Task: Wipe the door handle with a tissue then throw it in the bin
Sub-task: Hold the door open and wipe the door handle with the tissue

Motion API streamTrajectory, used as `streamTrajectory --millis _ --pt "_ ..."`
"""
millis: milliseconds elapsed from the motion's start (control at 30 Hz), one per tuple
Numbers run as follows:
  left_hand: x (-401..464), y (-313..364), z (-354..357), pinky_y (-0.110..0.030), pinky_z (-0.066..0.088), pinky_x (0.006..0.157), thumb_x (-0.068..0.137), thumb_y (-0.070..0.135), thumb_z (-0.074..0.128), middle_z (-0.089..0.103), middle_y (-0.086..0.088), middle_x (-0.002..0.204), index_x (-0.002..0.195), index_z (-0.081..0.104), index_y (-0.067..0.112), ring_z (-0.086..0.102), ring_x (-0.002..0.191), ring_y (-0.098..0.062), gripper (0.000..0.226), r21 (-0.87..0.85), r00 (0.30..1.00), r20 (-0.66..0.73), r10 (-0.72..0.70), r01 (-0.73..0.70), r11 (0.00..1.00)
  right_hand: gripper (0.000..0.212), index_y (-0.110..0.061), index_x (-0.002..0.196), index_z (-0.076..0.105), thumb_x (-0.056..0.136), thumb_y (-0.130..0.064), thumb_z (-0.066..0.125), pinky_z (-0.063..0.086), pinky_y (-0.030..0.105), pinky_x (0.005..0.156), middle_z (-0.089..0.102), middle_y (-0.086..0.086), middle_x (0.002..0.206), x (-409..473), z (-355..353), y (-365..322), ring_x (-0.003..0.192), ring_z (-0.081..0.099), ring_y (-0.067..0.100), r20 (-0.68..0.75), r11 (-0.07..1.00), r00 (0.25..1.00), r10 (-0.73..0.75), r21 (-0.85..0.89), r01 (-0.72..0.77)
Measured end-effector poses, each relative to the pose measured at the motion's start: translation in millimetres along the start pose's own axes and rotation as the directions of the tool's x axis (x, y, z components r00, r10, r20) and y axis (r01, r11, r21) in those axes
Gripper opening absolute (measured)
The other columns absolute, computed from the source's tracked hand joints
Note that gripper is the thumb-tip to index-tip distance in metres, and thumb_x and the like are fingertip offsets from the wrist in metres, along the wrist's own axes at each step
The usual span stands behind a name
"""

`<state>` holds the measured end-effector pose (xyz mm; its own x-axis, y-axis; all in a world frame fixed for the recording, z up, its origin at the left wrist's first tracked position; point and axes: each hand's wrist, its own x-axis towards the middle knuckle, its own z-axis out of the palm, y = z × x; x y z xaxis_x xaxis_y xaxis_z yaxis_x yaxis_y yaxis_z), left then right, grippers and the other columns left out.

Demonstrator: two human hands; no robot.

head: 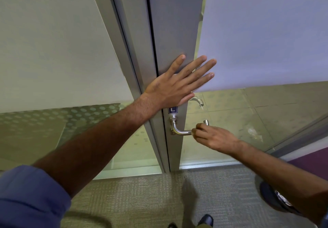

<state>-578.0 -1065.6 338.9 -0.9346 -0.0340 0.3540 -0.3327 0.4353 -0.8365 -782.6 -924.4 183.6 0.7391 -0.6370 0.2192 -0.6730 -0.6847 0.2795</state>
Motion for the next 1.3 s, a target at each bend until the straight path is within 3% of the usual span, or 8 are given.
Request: streamTrajectory --millis 200,367,500,667,867,1000,1100,1300 --pt "-1.2 1.4 0.6 -0.063 -0.002 0.119 0.11 0.062 0.029 0.003 -0.013 0.176 0.174 0.003 0.017 0.012 0.161 -0.034 0.082 0.012 1.0 0.0 0.006 -0.006 1.0 0.005 -0.007 0.095 0.072 0.092 -0.011 0.069 0.054 0.037 0.071 0.069 0.006 0.097 -12.3 -3.6 12.8 0.089 0.061 0.025 -0.165 0.891 0.904 0.393 0.309 -0.331" --pt "-0.3 0.2 0.5 -0.063 -0.001 0.119 0.109 0.062 0.029 0.003 -0.013 0.176 0.174 0.003 0.018 0.012 0.161 -0.034 0.082 0.011 1.0 0.01 -0.002 0.002 1.0 0.009 -0.016 0.081 0.079 0.084 -0.009 0.074 0.057 0.032 0.077 0.076 -0.004 0.084 1.8 -6.4 6.1 0.08 0.069 0.009 0.137 0.104 0.349 0.927 0.8 -0.591" --pt "-0.9 1.6 -1.2 -0.063 0.0 0.119 0.11 0.06 0.03 0.003 -0.012 0.176 0.174 0.003 0.017 0.012 0.161 -0.034 0.082 0.006 1.0 0.01 0.0 0.0 1.0 0.01 -0.014 0.081 0.082 0.084 -0.013 0.072 0.057 0.034 0.085 0.079 0.0 0.087 6.4 7.8 1.0 0.092 0.071 0.015 0.504 -0.46 0.092 0.859 0.837 -0.296" --pt "-0.5 0.5 -1.1 -0.063 -0.002 0.119 0.11 0.06 0.028 0.004 -0.012 0.176 0.174 0.003 0.018 0.013 0.161 -0.034 0.08 0.022 1.0 0.008 0.001 -0.001 1.0 0.014 -0.003 0.097 0.075 0.091 0.001 0.063 0.057 0.022 0.075 0.077 0.008 0.106 7.2 17.5 -28.7 0.095 0.072 0.016 0.752 -0.728 0.03 0.659 0.627 0.277" --pt "-1.4 1.1 -0.4 -0.063 -0.004 0.119 0.11 0.062 0.026 0.005 -0.011 0.176 0.174 0.005 0.019 0.014 0.16 -0.034 0.08 0.032 1.0 0.012 0.005 -0.006 0.999 0.016 0.002 0.104 0.071 0.091 0.001 0.062 0.062 0.026 0.076 0.076 0.017 0.098 24.0 13.4 -79.8 0.089 0.072 0.022 0.81 -0.72 0.074 0.582 0.47 0.51" --pt "-1.7 1.0 -1.1 -0.063 -0.001 0.119 0.11 0.062 0.028 0.004 -0.012 0.176 0.174 0.005 0.018 0.014 0.16 -0.034 0.081 0.03 1.0 0.009 -0.003 0.003 1.0 0.011 -0.007 0.085 0.074 0.085 0.002 0.069 0.06 0.028 0.074 0.075 0.009 0.083 29.1 4.2 -90.6 0.081 0.07 0.021 0.66 -0.601 -0.185 0.728 0.745 0.29" --pt "-1.1 1.1 -1.2 -0.063 -0.002 0.119 0.11 0.062 0.028 0.004 -0.012 0.176 0.174 0.005 0.019 0.014 0.16 -0.034 0.08 0.039 1.0 0.006 -0.001 0.001 0.999 0.009 -0.016 0.091 0.076 0.087 -0.01 0.071 0.058 0.026 0.078 0.076 0.0 0.09 15.3 -11.3 -63.2 0.088 0.072 0.015 0.31 -0.379 -0.323 0.894 0.908 -0.178" --pt "-1.4 1.8 -1.6 -0.064 -0.004 0.119 0.11 0.062 0.027 0.004 -0.012 0.176 0.174 0.006 0.018 0.014 0.16 -0.034 0.08 0.047 1.0 -0.001 -0.001 0.001 0.999 0.01 -0.011 0.091 0.077 0.087 -0.006 0.07 0.045 0.024 0.075 0.07 0.002 0.095 13.2 -6.1 -32.7 0.089 0.058 0.018 -0.03 0.32 0.404 0.914 0.667 -0.673"
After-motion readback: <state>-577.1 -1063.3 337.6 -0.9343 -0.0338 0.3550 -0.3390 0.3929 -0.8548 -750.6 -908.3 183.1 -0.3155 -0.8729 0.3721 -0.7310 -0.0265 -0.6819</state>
